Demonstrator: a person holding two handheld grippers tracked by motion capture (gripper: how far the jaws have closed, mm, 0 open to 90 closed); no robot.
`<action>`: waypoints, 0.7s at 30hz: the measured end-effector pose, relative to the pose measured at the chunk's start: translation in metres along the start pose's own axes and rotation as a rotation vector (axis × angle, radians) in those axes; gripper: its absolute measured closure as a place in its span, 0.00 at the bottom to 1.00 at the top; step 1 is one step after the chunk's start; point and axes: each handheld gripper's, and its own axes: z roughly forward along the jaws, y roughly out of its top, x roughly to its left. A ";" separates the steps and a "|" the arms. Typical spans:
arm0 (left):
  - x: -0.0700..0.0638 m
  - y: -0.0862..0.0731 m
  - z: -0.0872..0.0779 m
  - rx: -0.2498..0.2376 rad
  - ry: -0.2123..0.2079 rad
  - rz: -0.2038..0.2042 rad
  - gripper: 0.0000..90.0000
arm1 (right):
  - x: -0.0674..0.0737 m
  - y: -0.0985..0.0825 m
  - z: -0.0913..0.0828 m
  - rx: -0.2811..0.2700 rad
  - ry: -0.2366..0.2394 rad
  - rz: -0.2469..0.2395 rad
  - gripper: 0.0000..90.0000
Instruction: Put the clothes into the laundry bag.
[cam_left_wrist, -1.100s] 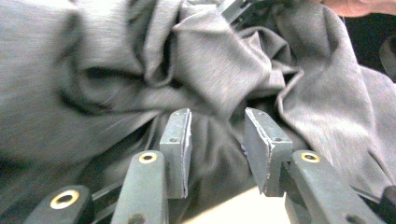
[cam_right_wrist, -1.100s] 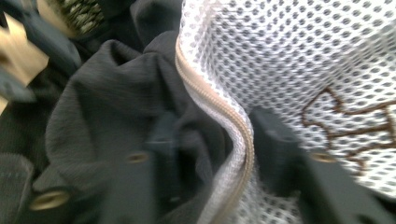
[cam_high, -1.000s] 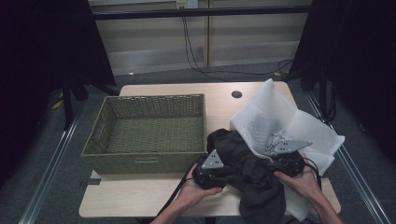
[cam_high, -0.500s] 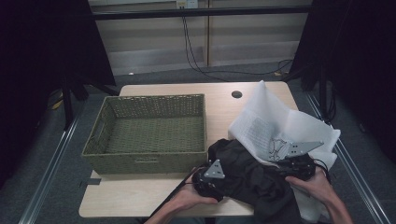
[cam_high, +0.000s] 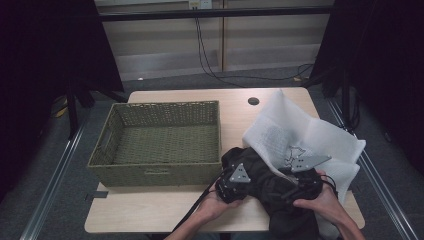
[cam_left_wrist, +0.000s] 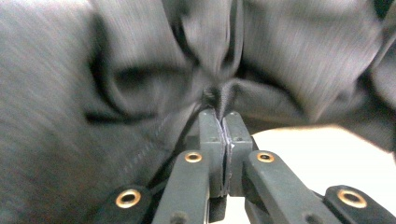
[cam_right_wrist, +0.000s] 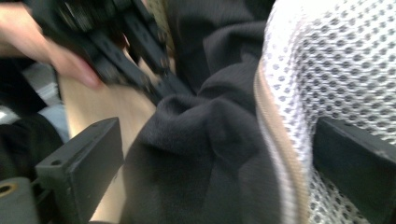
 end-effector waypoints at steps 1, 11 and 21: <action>0.000 0.003 -0.001 -0.003 0.001 -0.011 0.99 | 0.001 -0.001 0.004 0.005 -0.002 -0.001 0.00; 0.005 0.017 0.007 -0.038 -0.027 -0.071 0.99 | 0.013 -0.009 0.033 0.080 -0.098 -0.055 0.00; 0.006 0.023 0.005 -0.086 -0.067 -0.109 0.99 | 0.017 -0.013 0.038 0.105 -0.262 -0.090 0.36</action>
